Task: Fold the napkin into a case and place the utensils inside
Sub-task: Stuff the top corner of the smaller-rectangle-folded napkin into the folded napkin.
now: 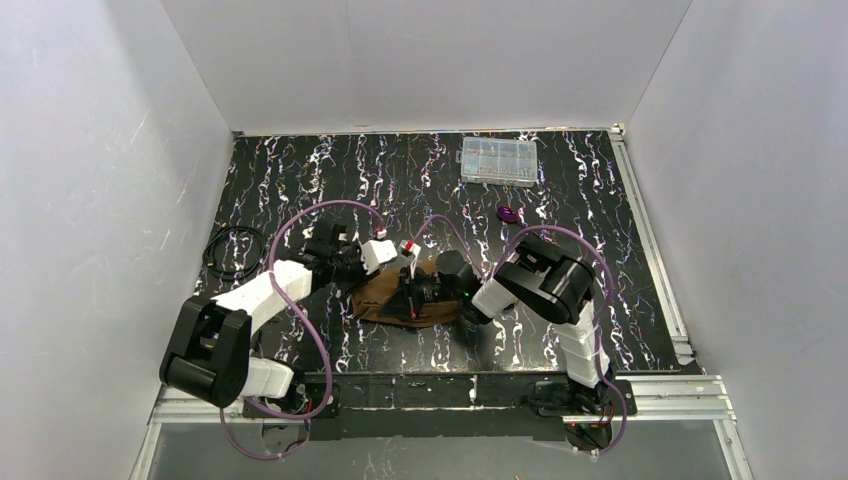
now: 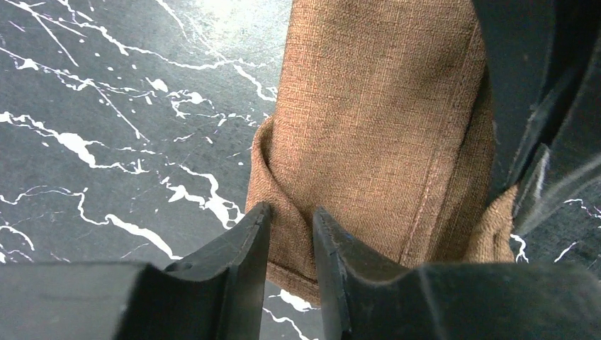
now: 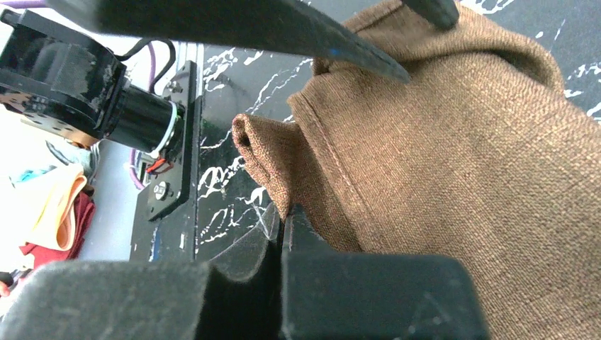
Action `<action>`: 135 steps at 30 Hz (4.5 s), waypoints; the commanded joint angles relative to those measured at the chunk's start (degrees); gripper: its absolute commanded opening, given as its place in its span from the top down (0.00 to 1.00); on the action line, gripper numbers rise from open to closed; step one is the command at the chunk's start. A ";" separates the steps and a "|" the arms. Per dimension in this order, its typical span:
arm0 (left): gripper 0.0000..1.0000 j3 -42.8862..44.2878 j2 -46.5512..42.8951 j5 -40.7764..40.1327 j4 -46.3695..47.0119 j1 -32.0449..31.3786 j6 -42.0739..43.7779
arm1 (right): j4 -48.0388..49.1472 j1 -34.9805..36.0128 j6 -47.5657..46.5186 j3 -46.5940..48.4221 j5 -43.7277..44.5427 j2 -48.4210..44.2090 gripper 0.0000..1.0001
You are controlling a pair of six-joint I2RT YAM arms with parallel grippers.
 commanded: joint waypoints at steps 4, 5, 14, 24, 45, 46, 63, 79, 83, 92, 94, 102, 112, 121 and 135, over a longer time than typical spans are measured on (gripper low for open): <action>0.92 -0.50 1.04 0.41 0.50 -1.11 0.21 | -3.24 -0.68 0.91 -0.04 -1.51 -4.60 0.99; 1.00 -0.26 1.04 0.51 0.19 -1.22 0.29 | -3.60 -0.85 0.95 0.13 -1.84 -4.73 0.99; 1.00 0.72 0.24 0.76 -0.55 -1.22 -0.38 | -7.02 -4.14 5.25 1.13 -5.42 -5.05 0.99; 1.00 -0.16 -0.59 2.99 -0.09 -1.85 -1.07 | -2.19 -5.28 11.11 1.71 -8.58 -5.88 0.99; 1.00 -1.93 -3.25 2.28 0.75 -3.24 -0.68 | -44.94 -7.73 7.13 14.04 -0.49 -2.39 0.99; 1.00 -1.47 -3.25 2.22 0.83 -3.25 -1.00 | -48.13 -7.65 6.45 15.25 -0.17 -1.88 0.99; 1.00 1.87 -4.03 3.10 -0.40 -3.31 -4.34 | -69.09 -5.40 -0.96 27.16 2.32 -0.12 0.99; 1.00 -1.61 -4.60 3.43 0.88 -3.30 -0.32 | -61.67 -5.59 2.67 29.02 -5.00 -2.32 0.99; 1.00 -1.70 -4.59 3.37 1.05 -3.34 -0.20 | -58.89 -6.58 4.51 28.74 -4.51 -0.13 0.99; 1.00 -2.55 -5.28 4.30 0.61 -3.92 0.47 | -56.16 -7.21 5.63 30.95 -4.85 2.28 0.99; 1.00 -2.63 -5.31 4.45 0.57 -4.03 0.46 | -56.14 -7.41 5.75 31.05 -4.02 1.94 0.99; 1.00 -0.50 -5.40 2.99 1.13 -4.12 -1.94 | -72.56 -5.85 -1.55 37.75 1.78 5.70 0.99; 1.00 1.80 -5.26 2.22 1.05 -3.94 -4.35 | -72.52 -4.98 -2.65 28.70 4.62 6.79 0.99; 0.76 3.11 -5.79 4.63 -4.76 -3.99 -6.76 | -74.22 -4.74 -3.85 29.21 5.36 7.82 0.99; 0.01 -0.17 -3.44 -3.23 2.68 -4.93 -6.57 | -69.29 -4.75 -2.07 26.62 2.59 5.58 0.99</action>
